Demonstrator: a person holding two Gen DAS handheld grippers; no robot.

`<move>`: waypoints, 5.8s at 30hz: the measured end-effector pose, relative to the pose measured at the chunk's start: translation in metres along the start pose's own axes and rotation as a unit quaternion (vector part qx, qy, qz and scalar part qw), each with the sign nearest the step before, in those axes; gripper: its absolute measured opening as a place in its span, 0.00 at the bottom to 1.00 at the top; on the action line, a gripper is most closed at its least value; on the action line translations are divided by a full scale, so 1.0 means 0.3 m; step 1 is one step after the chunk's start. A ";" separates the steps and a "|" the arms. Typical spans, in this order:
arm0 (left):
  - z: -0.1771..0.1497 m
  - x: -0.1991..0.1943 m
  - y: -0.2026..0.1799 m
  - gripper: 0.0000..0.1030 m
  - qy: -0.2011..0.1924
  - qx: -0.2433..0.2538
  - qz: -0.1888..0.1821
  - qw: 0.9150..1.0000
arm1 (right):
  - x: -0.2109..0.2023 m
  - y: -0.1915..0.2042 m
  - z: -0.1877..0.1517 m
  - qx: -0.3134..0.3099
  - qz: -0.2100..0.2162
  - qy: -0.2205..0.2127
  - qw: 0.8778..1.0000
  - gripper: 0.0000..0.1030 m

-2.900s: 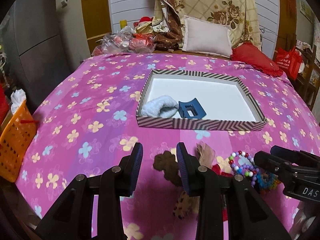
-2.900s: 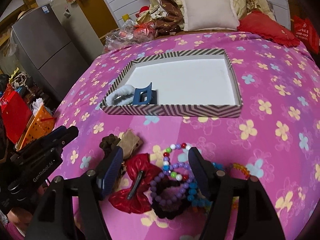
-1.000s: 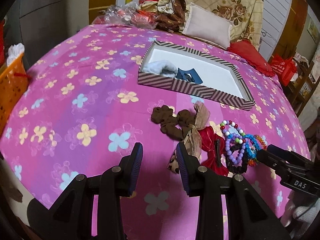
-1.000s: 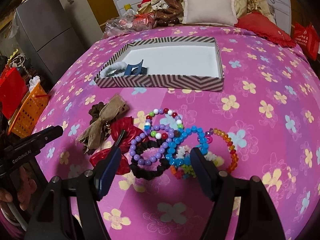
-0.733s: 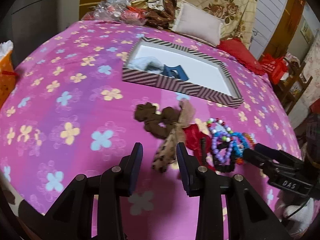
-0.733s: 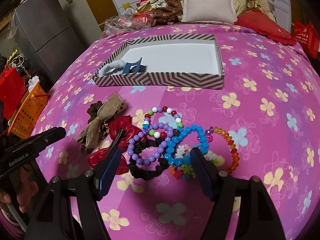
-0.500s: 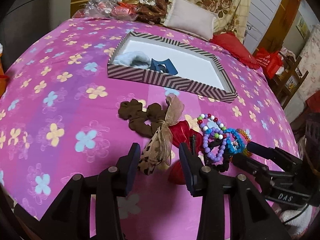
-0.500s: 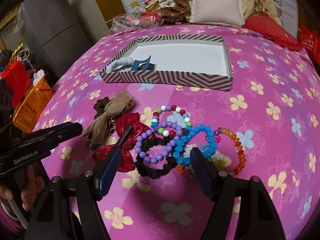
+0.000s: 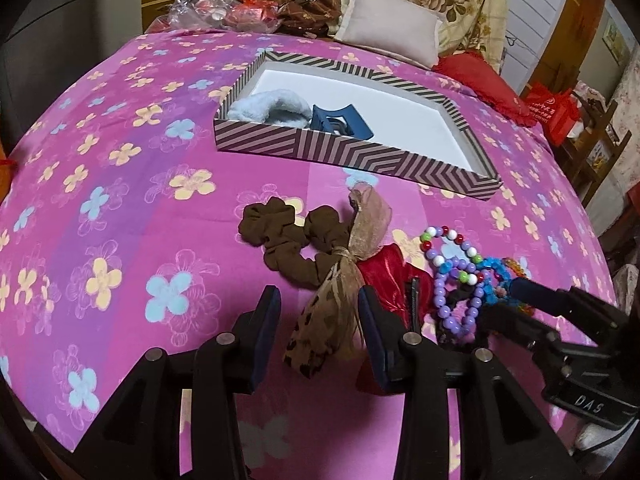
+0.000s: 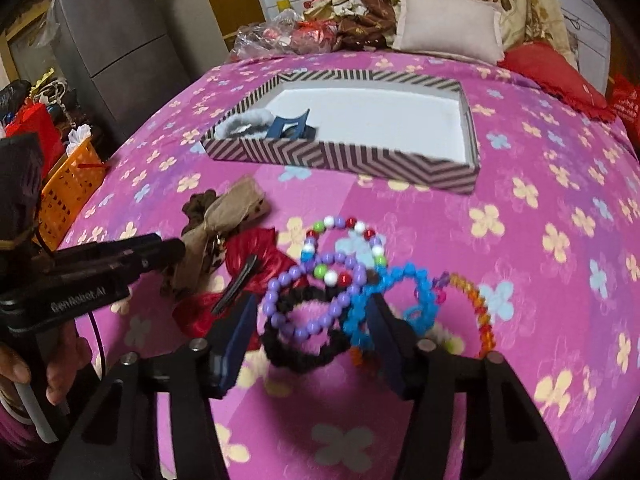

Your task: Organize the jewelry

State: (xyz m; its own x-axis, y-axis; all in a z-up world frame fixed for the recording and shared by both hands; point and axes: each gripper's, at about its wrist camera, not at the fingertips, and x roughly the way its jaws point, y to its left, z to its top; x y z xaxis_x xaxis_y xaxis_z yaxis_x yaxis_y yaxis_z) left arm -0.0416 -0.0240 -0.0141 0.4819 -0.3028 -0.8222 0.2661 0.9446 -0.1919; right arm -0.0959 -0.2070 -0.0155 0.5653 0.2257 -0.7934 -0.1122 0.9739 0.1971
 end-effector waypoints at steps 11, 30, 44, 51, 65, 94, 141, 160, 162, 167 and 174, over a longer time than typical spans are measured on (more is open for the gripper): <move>0.027 0.062 0.007 0.41 0.012 -0.002 0.007 1.000 | 0.134 0.055 0.075 -0.103 -0.008 0.044 0.994 0.25; 0.058 -0.031 0.041 0.08 -0.030 -0.011 -0.044 0.998 | 0.064 -0.044 0.125 -0.031 0.061 0.013 0.998 0.08; 0.115 -0.137 0.049 0.07 -0.074 -0.008 -0.036 0.997 | -0.029 -0.065 0.200 -0.010 0.084 -0.023 0.996 0.08; 0.181 -0.169 0.067 0.07 -0.093 -0.012 -0.026 0.995 | -0.062 -0.050 0.283 -0.016 0.084 -0.042 0.995 0.08; 0.416 -0.099 0.089 0.07 -0.109 -0.004 0.017 0.994 | -0.011 -0.079 0.509 -0.006 0.071 -0.061 0.996 0.08; 0.705 0.324 0.109 0.07 -0.064 0.026 0.083 0.994 | 0.488 -0.139 0.849 0.024 0.031 -0.001 0.999 0.08; 0.313 -0.047 0.169 0.35 -0.052 -0.018 0.002 0.998 | 0.059 -0.057 0.338 0.051 0.043 -0.010 0.998 0.59; 0.107 -0.151 0.076 0.35 -0.069 -0.010 0.039 0.997 | -0.072 -0.004 0.126 0.049 0.026 -0.018 0.998 0.64; 0.099 -0.149 0.062 0.35 -0.069 -0.005 0.042 0.997 | -0.081 -0.002 0.116 0.046 0.020 -0.020 0.999 0.66; 0.082 -0.142 0.031 0.35 -0.067 0.005 0.048 0.997 | -0.100 -0.004 0.100 0.041 0.006 -0.025 0.999 0.67; 0.065 -0.146 0.008 0.35 -0.070 0.013 0.055 0.996 | -0.108 -0.007 0.078 0.042 0.002 -0.023 0.999 0.67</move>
State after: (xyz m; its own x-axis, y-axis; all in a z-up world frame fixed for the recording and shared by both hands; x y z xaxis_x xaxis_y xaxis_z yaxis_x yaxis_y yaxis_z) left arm -0.0459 -0.0109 0.0319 0.6200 -0.2132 -0.7551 0.2250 0.9703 -0.0893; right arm -0.0948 -0.2170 0.0231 0.6024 0.2262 -0.7655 -0.0472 0.9674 0.2487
